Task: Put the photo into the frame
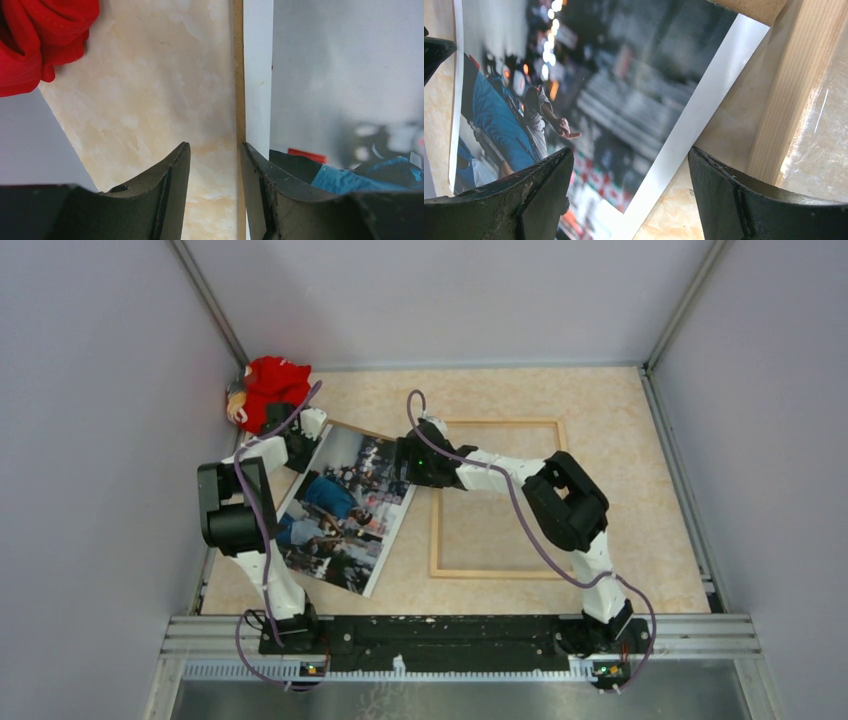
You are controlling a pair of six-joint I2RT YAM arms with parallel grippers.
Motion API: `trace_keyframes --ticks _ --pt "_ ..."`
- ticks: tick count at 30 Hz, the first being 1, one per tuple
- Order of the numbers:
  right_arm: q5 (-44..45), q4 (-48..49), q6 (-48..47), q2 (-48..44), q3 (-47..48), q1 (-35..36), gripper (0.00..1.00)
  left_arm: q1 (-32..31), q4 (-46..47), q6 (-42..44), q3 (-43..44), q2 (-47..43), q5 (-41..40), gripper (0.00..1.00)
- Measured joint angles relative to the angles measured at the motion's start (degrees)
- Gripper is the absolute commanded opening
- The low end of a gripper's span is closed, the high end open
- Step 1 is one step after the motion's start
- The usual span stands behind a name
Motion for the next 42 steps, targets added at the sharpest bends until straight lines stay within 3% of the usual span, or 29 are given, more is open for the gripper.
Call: trace_keyframes --ticks 16,30,35,42 --pt "-0.5 2.32 0.96 -2.29 -2.25 0.0 0.84 -0.2 0.37 0.5 -0.26 0.02 -0.46 0.49" --pt "-1.55 -1.99 -0.07 -2.45 5.09 1.79 0.85 -0.35 0.48 0.5 -0.26 0.2 -0.87 0.49" --pt "-5.46 6.62 2.12 -4.76 -2.19 1.29 0.85 -0.46 0.48 0.5 -0.26 0.2 -1.14 0.49" --pt "-14.84 28.33 14.47 -7.39 -15.06 -1.31 0.85 -0.52 0.46 0.5 -0.26 0.2 -1.25 0.49"
